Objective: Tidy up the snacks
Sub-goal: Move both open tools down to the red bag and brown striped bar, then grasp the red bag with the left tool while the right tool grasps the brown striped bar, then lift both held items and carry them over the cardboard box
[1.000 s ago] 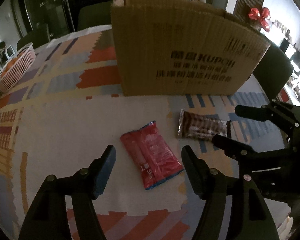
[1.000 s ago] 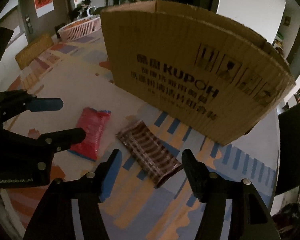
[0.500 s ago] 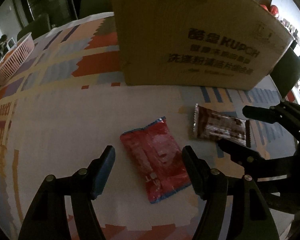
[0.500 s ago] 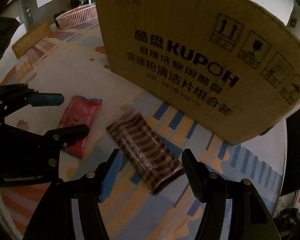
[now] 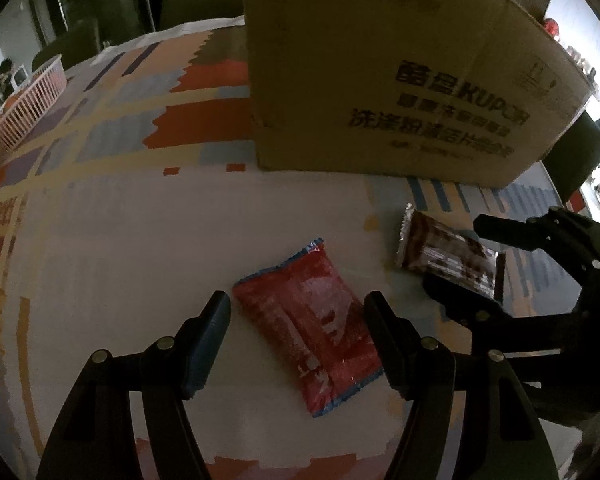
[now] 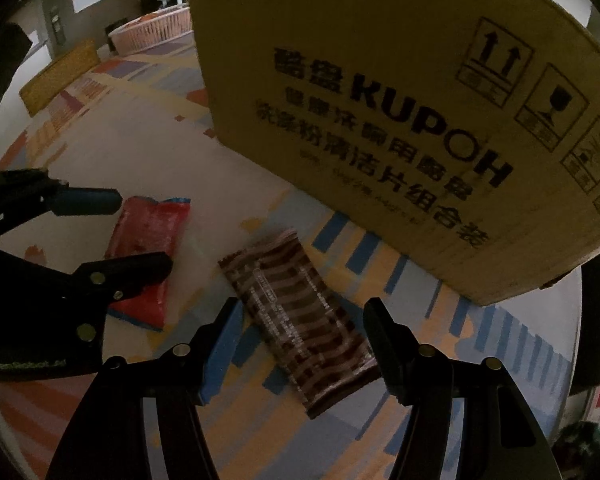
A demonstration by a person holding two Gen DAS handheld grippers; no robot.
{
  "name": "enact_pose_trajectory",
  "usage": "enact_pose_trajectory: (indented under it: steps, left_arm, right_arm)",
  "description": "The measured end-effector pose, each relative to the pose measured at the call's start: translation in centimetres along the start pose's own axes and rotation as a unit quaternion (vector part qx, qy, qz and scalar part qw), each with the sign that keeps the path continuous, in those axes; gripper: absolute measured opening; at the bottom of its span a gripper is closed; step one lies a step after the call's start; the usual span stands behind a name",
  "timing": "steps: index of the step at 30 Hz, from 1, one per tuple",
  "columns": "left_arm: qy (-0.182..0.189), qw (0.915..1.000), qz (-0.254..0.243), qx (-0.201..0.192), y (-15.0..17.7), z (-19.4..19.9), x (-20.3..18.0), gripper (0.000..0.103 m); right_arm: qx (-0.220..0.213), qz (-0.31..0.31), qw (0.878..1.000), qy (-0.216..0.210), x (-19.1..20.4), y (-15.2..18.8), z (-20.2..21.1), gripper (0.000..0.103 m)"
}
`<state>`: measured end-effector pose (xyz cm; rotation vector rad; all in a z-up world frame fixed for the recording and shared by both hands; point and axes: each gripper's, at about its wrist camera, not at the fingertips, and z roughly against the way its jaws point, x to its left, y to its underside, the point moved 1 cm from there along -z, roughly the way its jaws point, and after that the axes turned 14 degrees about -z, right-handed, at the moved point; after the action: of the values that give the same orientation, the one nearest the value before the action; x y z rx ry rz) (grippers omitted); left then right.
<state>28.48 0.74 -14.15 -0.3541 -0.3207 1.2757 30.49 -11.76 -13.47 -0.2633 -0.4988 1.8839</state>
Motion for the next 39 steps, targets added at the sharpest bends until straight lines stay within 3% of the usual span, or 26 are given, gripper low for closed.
enact_pose_trajectory:
  steps: [5,9,11,17,23,39]
  left_arm:
    - [-0.006,1.0,0.0,0.004,-0.1,-0.6,-0.2,0.067]
    - [-0.008,0.9999,-0.011,-0.004,0.2,-0.3,-0.5,0.044]
    - [0.005,0.9999,-0.007,-0.007,0.4,0.0,-0.3,0.041]
    - [0.033,0.9994,-0.001,-0.013,0.9,0.8,-0.5,0.04]
    - [0.033,0.9988,-0.01,-0.034,1.4,2.9,-1.4,0.04]
    - [0.021,0.9906,-0.028,-0.132,0.1,10.6,-2.0,0.04]
  right_arm:
    - [0.003,-0.026,1.0,-0.007,-0.6,0.0,0.1,0.048]
    - [-0.004,-0.037,0.999,0.001,-0.5,0.5,0.6,0.042]
    - [-0.008,-0.049,0.999,0.0,-0.6,0.7,0.8,0.039]
    - [-0.02,-0.089,0.996,-0.007,-0.9,1.1,1.7,0.038]
    - [-0.038,-0.101,0.994,-0.015,-0.8,1.6,3.5,0.038]
    - [-0.117,-0.123,0.985,-0.023,-0.7,1.2,10.3,0.038]
